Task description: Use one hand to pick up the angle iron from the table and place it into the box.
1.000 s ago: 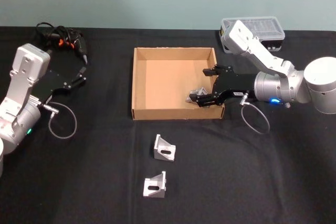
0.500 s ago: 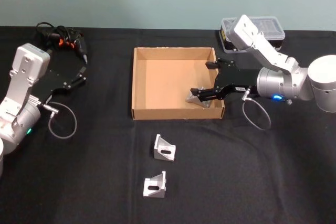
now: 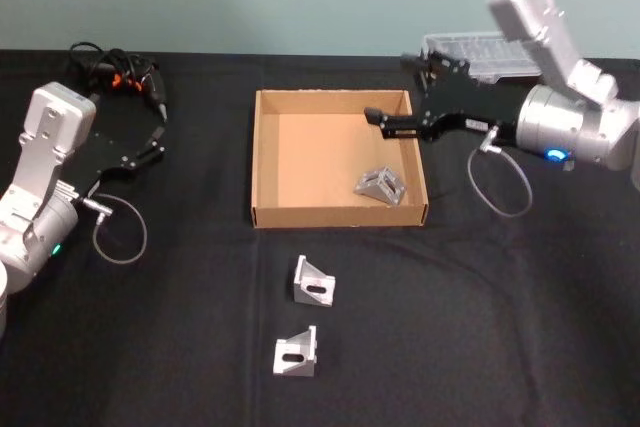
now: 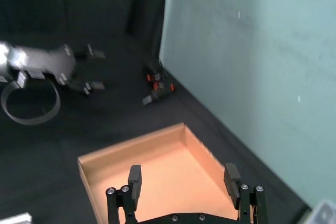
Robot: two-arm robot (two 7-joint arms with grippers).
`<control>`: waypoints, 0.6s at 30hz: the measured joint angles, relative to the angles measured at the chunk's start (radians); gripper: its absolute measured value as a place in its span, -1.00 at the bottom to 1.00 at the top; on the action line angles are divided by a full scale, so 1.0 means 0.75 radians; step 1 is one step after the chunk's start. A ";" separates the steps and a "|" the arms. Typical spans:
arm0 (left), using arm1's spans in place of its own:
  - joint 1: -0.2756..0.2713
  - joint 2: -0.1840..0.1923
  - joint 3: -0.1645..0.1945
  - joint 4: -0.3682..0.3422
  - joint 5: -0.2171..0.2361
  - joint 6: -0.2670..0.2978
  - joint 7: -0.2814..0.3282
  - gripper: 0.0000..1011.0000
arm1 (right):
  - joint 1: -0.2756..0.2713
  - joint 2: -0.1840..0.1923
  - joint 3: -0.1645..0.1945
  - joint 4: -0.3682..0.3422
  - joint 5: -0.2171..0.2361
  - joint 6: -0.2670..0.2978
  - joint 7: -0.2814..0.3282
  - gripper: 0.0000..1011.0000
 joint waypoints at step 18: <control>0.000 0.000 0.000 0.000 0.000 0.000 0.000 0.98 | -0.203 0.206 0.028 -0.440 0.174 0.062 0.043 0.98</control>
